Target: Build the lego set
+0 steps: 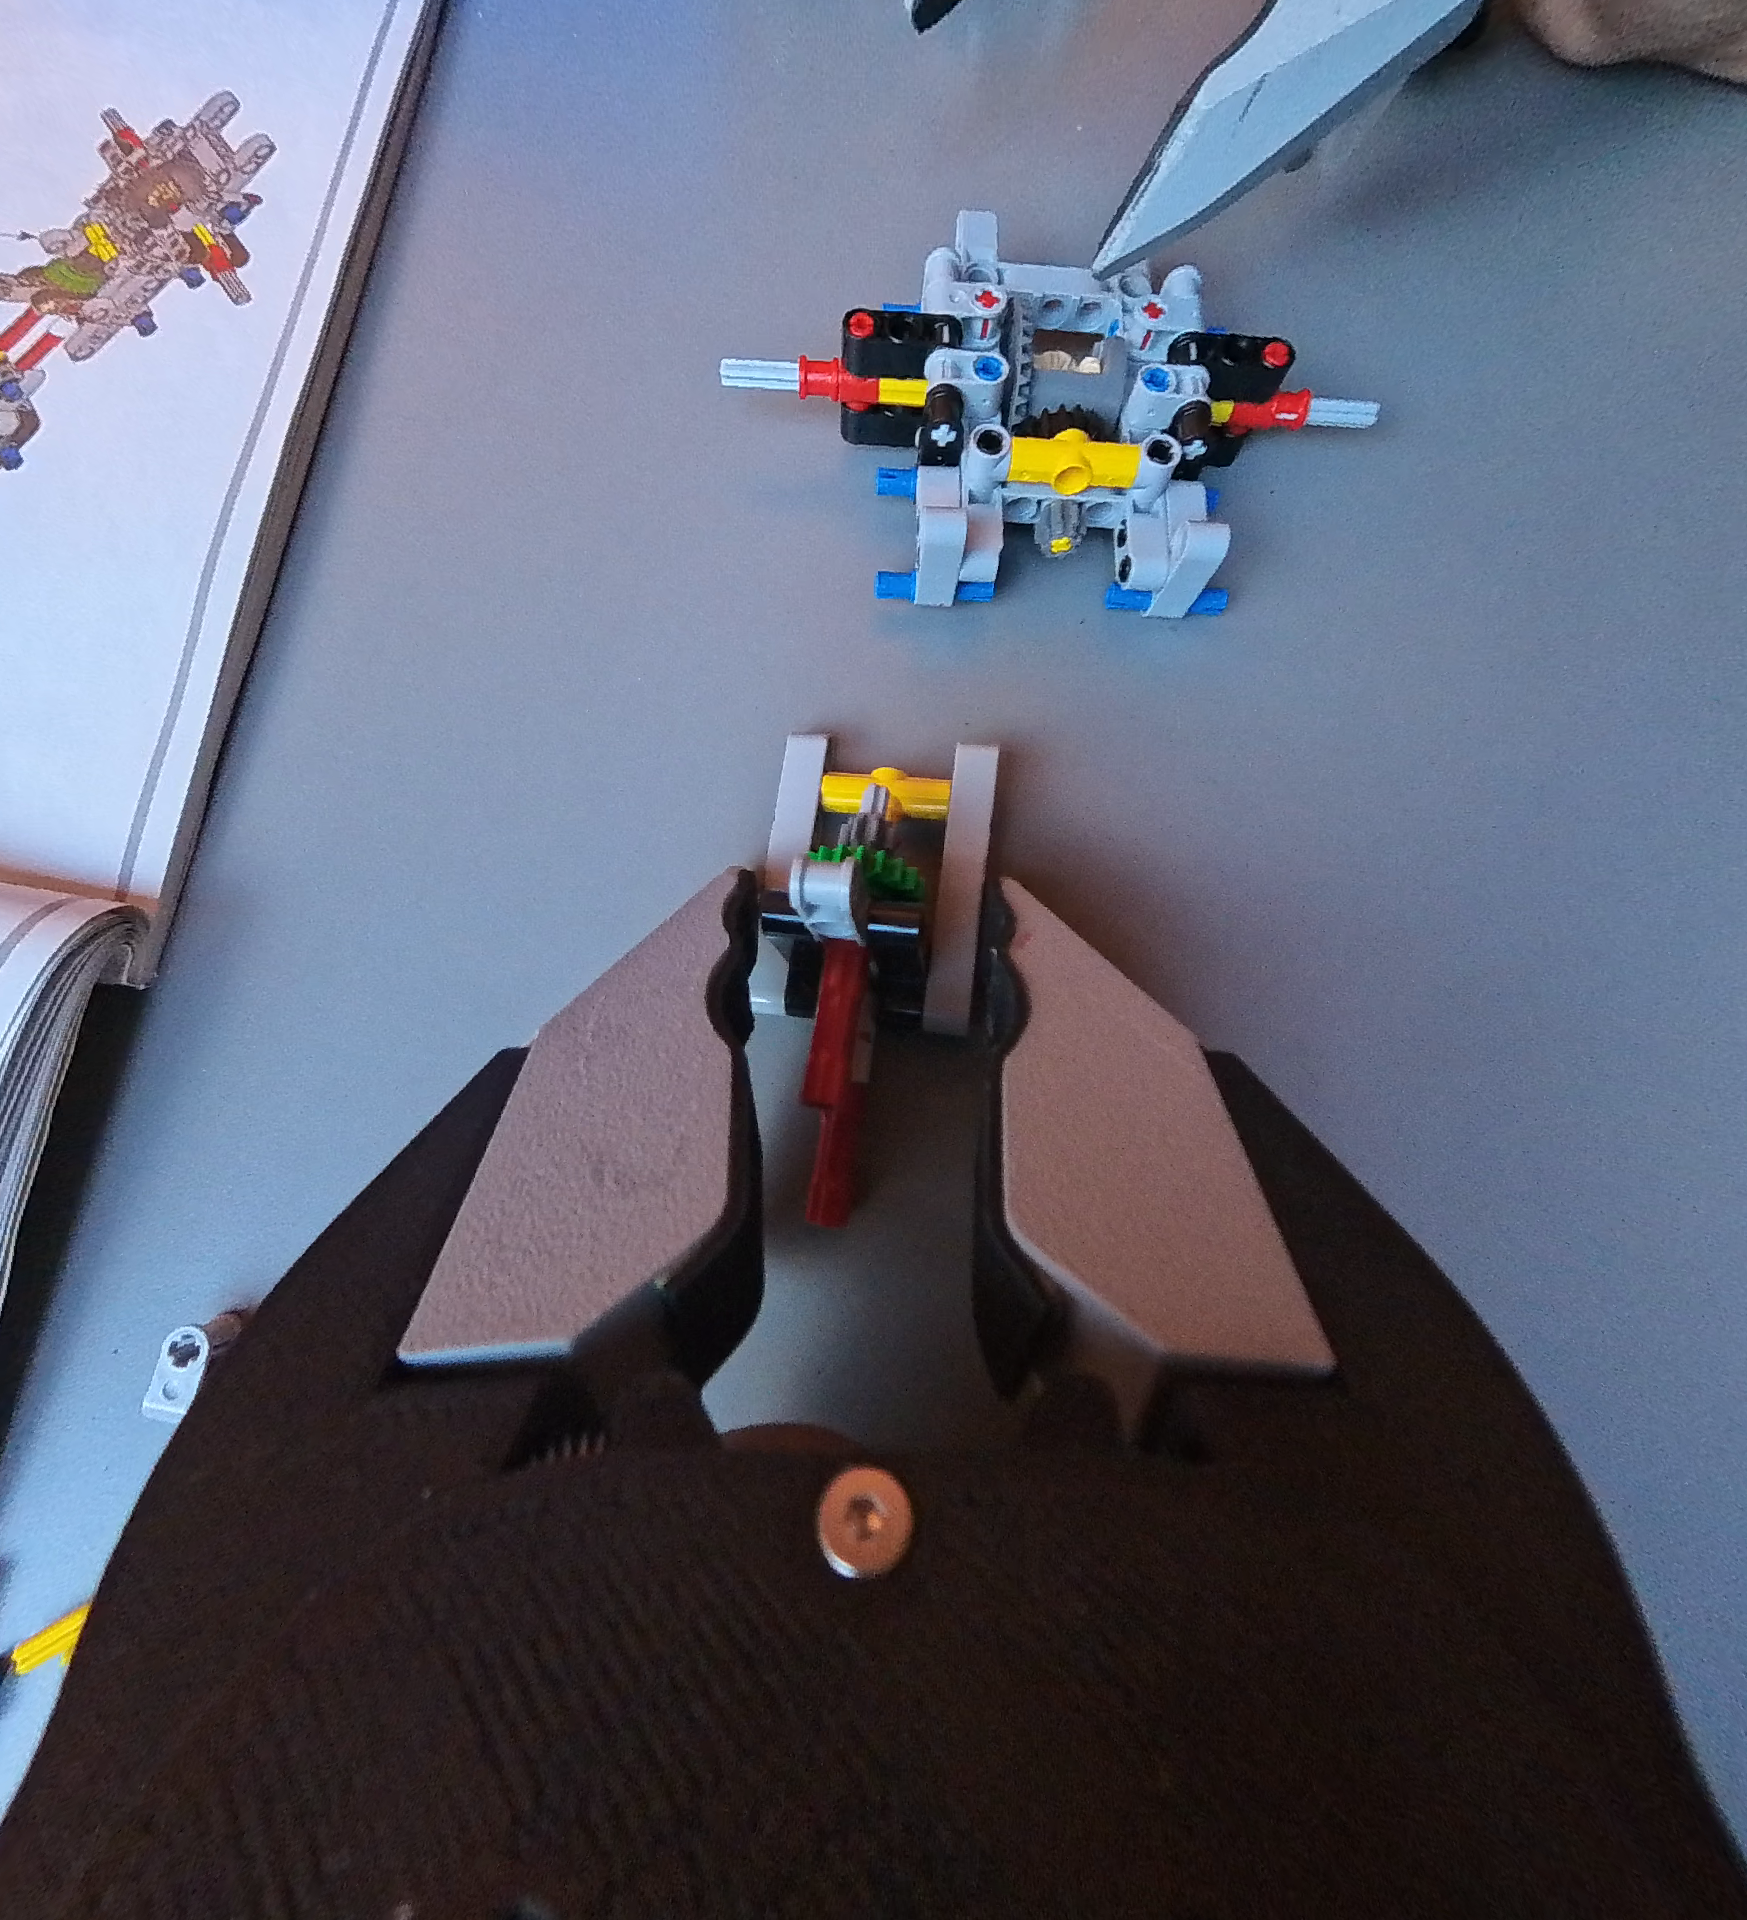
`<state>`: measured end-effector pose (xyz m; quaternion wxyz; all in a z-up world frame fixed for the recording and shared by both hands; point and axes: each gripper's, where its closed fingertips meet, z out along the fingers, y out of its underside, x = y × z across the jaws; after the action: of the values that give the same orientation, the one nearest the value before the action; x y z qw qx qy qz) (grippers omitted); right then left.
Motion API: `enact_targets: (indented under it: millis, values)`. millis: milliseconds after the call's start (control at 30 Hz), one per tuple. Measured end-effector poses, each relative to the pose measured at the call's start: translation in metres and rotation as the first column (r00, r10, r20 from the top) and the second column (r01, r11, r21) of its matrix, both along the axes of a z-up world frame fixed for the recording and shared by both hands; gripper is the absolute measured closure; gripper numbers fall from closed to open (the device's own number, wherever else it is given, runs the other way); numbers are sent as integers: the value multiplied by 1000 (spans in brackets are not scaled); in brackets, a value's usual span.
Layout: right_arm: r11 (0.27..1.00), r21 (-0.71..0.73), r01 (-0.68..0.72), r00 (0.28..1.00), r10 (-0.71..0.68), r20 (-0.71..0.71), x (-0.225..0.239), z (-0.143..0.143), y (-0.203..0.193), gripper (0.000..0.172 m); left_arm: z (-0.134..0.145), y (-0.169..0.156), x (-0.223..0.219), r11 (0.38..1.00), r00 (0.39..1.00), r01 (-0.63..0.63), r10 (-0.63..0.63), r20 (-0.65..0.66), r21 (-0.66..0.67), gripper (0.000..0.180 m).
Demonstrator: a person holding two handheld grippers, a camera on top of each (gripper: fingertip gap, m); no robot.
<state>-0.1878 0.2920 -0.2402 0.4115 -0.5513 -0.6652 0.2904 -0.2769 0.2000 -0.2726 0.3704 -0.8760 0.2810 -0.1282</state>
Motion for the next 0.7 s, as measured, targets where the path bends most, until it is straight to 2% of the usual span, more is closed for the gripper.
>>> enact_targets:
  millis: [467, 600, 700]
  values:
    - [1000, 10, 10, 1000, -10, 7, -1, -1, 3, 121, 0, -1, 0, 1000, 1000, 0, 0, 2, 0, 141]
    - [999, -27, -21, 1000, 21, 8, -3, -1, 0, 118, 0, -2, 0, 1000, 1000, 4, -4, 14, -6, 141]
    - [991, -91, -95, 995, 96, 7, -4, -1, -9, 115, 1, -2, 0, 1000, 1000, 8, -7, 19, -8, 141]
